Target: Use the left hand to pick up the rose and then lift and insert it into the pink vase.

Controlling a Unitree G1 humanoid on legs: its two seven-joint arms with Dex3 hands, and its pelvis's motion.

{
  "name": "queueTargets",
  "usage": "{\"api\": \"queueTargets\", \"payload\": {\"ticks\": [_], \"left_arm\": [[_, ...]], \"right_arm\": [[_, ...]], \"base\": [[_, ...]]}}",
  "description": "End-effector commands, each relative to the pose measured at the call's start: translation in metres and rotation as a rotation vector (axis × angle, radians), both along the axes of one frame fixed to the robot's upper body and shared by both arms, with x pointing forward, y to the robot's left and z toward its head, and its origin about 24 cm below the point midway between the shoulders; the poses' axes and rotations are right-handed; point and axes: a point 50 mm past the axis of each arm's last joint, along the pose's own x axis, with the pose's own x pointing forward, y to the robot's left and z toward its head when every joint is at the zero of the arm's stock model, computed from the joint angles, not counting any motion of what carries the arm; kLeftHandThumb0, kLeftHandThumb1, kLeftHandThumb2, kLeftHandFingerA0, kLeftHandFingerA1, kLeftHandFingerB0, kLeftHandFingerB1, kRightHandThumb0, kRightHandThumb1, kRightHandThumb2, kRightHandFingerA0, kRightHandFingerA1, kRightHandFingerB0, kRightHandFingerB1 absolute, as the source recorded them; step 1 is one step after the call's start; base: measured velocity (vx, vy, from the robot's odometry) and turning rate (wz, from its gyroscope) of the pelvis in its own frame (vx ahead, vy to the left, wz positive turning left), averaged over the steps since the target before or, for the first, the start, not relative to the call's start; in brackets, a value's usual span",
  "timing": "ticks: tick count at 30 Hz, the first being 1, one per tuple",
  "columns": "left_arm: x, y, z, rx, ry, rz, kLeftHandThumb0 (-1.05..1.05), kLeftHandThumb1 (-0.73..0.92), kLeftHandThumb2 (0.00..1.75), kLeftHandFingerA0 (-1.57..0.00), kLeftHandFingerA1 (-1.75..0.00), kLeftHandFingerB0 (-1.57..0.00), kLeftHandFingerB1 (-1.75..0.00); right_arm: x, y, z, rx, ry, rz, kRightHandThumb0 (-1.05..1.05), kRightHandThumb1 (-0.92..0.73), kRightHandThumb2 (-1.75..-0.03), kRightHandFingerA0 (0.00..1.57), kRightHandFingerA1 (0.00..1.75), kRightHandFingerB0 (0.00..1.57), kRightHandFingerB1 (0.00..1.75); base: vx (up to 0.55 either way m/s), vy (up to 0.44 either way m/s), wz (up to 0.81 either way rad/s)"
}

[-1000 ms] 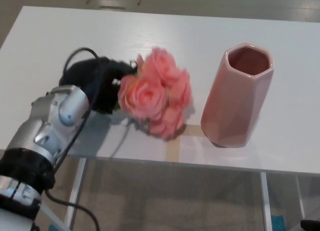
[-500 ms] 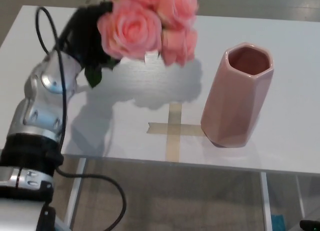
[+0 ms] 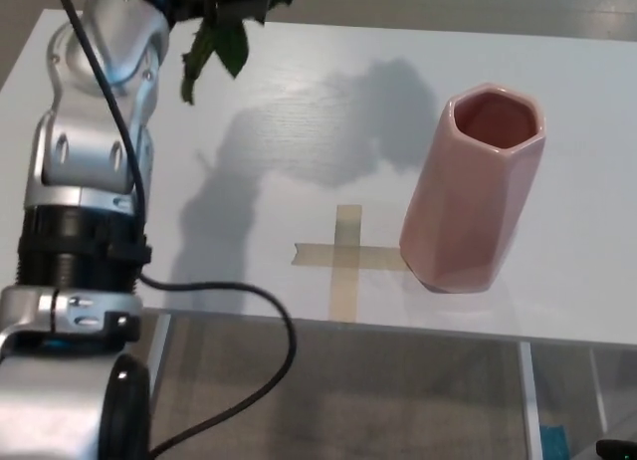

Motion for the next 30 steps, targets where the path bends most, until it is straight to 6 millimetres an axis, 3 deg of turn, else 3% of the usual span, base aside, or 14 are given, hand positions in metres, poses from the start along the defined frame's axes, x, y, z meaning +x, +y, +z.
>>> {"api": "queueTargets", "payload": {"ticks": [1, 4, 7, 16, 22, 28, 30], "left_arm": [[-0.004, -0.030, 0.034, -0.382, 0.189, -0.249, -0.21, 0.83, 0.64, -1.11, -1.37, -0.85, -0.83], [-0.005, -0.030, 0.035, -0.388, 0.195, -0.254, -0.21, 0.83, 0.64, -1.11, -1.37, -0.85, -0.83], [-0.009, -0.044, 0.054, -0.464, 0.202, -0.321, -0.20, 0.78, 0.64, -1.13, -1.40, -0.87, -0.79], [-0.013, -0.056, 0.065, -0.530, 0.237, -0.389, -0.21, 0.79, 0.65, -1.12, -1.42, -0.86, -0.77], [-0.021, -0.085, 0.081, -0.583, 0.265, -0.465, -0.23, 0.82, 0.64, -1.15, -1.36, -0.85, -0.81], [-0.023, -0.093, 0.086, -0.569, 0.278, -0.471, -0.23, 0.82, 0.64, -1.15, -1.35, -0.85, -0.81], [-0.028, -0.107, 0.077, -0.542, 0.289, -0.491, -0.23, 0.82, 0.64, -1.14, -1.35, -0.85, -0.81]], "right_arm": [[-0.007, -0.002, -0.003, 0.011, 0.017, 0.012, -0.31, -0.65, -0.58, 0.67, 0.49, 0.56, 0.44], [-0.007, -0.002, -0.003, 0.010, 0.017, 0.012, -0.31, -0.65, -0.58, 0.67, 0.49, 0.56, 0.44], [-0.007, -0.002, -0.003, 0.009, 0.019, 0.026, -0.31, -0.65, -0.58, 0.67, 0.49, 0.56, 0.44], [-0.007, -0.002, -0.002, 0.002, 0.018, 0.035, -0.31, -0.65, -0.58, 0.67, 0.49, 0.57, 0.44], [-0.007, -0.003, -0.002, 0.003, 0.015, 0.039, -0.31, -0.65, -0.59, 0.68, 0.50, 0.57, 0.45], [-0.008, -0.003, -0.003, 0.007, 0.018, 0.030, -0.31, -0.65, -0.59, 0.69, 0.50, 0.57, 0.45], [-0.023, -0.003, -0.011, 0.008, 0.055, 0.038, -0.31, -0.65, -0.59, 0.68, 0.50, 0.56, 0.45]], "base": [[0.00, 0.000, 0.00], [0.00, 0.000, 0.00], [0.00, 0.000, 0.00], [0.00, 0.000, 0.00], [0.00, 0.000, 0.00], [0.00, 0.000, 0.00], [0.00, 0.000, 0.00]]}}
